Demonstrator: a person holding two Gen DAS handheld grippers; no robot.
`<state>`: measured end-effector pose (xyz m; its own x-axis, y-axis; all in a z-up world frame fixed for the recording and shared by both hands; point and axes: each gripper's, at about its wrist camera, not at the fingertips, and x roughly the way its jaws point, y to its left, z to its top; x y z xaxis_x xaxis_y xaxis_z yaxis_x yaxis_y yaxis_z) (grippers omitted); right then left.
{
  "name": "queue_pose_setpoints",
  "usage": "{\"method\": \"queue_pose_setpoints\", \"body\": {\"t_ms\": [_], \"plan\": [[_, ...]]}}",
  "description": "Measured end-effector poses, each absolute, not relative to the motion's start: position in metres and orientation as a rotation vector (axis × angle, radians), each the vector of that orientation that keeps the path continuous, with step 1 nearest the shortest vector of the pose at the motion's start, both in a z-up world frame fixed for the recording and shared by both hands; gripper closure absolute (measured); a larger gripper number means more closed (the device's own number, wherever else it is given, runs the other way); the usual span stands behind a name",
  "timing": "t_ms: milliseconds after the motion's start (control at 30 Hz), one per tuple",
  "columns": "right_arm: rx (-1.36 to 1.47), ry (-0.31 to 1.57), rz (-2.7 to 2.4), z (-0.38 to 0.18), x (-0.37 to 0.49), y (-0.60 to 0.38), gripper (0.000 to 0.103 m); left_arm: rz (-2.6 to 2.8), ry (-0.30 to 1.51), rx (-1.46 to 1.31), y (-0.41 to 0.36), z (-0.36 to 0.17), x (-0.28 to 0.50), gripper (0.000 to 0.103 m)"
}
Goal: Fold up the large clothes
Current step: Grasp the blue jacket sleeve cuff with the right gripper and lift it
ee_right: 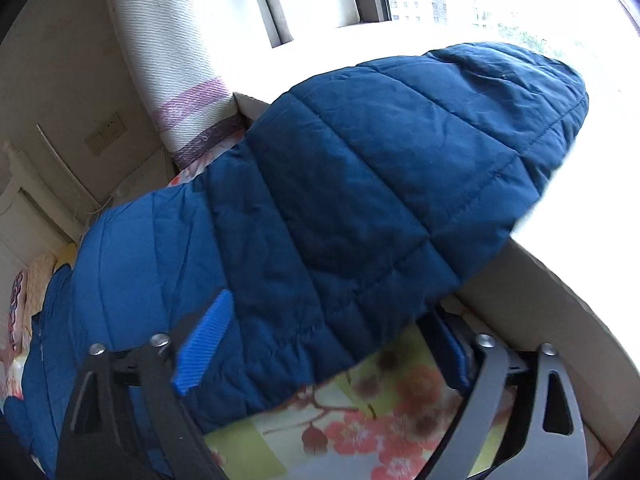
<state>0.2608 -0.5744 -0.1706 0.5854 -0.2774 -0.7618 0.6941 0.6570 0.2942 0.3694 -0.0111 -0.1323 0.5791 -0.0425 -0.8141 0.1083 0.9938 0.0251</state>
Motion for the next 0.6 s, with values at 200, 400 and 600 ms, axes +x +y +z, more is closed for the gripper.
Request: {"method": "queue_pose_setpoints", "body": {"t_ms": [200,400,600], "plan": [[0.518,0.516,-0.512,-0.126,0.265,-0.536,0.076,-0.089,0.965,0.053,-0.011,-0.132,0.377,0.002],[0.205,0.433,-0.188,-0.068,0.288,-0.402,0.077,-0.094,0.961,0.050,-0.010,-0.131,0.373,0.002],[0.020,0.535,0.056,-0.088,0.310,-0.285,0.079,-0.095,0.958,0.051,-0.011,-0.131,0.373,0.002]]}}
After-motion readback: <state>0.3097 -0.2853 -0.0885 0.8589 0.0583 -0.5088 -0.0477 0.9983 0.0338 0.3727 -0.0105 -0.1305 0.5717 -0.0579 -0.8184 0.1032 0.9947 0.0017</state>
